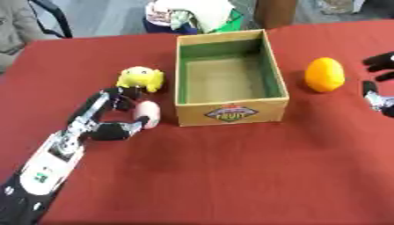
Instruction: Pick up objects on the table and place them in the box.
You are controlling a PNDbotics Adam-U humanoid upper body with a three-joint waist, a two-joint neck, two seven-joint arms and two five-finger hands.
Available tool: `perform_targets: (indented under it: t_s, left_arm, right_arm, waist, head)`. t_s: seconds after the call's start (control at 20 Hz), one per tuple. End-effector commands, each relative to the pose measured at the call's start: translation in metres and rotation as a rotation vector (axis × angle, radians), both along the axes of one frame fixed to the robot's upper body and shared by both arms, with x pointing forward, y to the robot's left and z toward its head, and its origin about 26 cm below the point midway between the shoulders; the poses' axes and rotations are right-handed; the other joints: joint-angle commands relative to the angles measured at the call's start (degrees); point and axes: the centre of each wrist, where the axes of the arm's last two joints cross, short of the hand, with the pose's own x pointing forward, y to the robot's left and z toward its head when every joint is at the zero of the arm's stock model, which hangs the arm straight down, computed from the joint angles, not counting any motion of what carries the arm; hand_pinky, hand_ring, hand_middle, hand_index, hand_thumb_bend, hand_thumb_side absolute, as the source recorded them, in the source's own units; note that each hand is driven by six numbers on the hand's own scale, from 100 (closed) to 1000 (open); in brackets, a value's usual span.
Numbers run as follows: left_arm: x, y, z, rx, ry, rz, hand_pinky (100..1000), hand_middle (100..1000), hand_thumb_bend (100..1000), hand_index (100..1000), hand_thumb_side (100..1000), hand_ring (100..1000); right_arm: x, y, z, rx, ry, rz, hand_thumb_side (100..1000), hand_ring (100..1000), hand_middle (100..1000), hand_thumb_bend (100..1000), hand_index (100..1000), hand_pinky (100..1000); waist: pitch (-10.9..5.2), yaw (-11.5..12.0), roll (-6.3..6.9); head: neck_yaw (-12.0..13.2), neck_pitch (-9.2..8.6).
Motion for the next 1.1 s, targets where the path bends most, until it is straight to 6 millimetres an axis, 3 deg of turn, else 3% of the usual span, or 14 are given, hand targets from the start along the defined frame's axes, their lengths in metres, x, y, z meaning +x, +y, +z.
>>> perform_targets:
  t_s: [0.05,0.6,0.75,0.8,1.0,1.1]
  left_arm:
    - [0.005,0.005,0.011,0.089,-0.012,-0.008,741,685,415,772,110,708]
    - [0.02,-0.01,0.015,0.256,-0.045,0.028,751,691,418,777,100,713]
    - [0.023,-0.01,0.018,0.327,-0.081,0.057,749,689,412,776,100,710]
    - [0.023,-0.009,0.02,0.354,-0.097,0.07,743,680,353,773,100,705]
    - [0.023,-0.006,0.023,0.448,-0.147,0.106,740,671,373,769,100,699]
    - [0.024,-0.002,0.029,0.521,-0.189,0.132,701,594,318,733,100,624]
  right_arm:
    - [0.0,-0.004,0.012,-0.02,-0.031,-0.002,108,816,778,100,804,755]
    - [0.001,-0.003,0.011,-0.019,-0.027,0.002,108,816,778,100,804,755]
    - [0.001,-0.003,0.011,-0.019,-0.026,0.001,106,816,777,100,803,755]
    - [0.001,-0.004,0.011,-0.019,-0.025,0.0,107,814,774,100,803,754]
    - [0.001,-0.004,0.011,-0.02,-0.024,-0.001,106,814,774,100,803,755]
    - [0.0,-0.004,0.01,-0.021,-0.024,-0.003,103,814,774,100,803,754]
  waist:
    - [-0.98,-0.03,-0.11]
    - [-1.07,-0.2,-0.08]
    - [-1.1,-0.2,-0.04]
    - [-1.11,-0.19,-0.01]
    - [-1.12,-0.17,0.05]
    - [-1.14,-0.1,0.12]
  head:
    - [0.17,-0.61]
    - [0.28,-0.43]
    - [0.3,-0.45]
    - [0.28,-0.44]
    - [0.21,-0.44]
    - [0.13,-0.44]
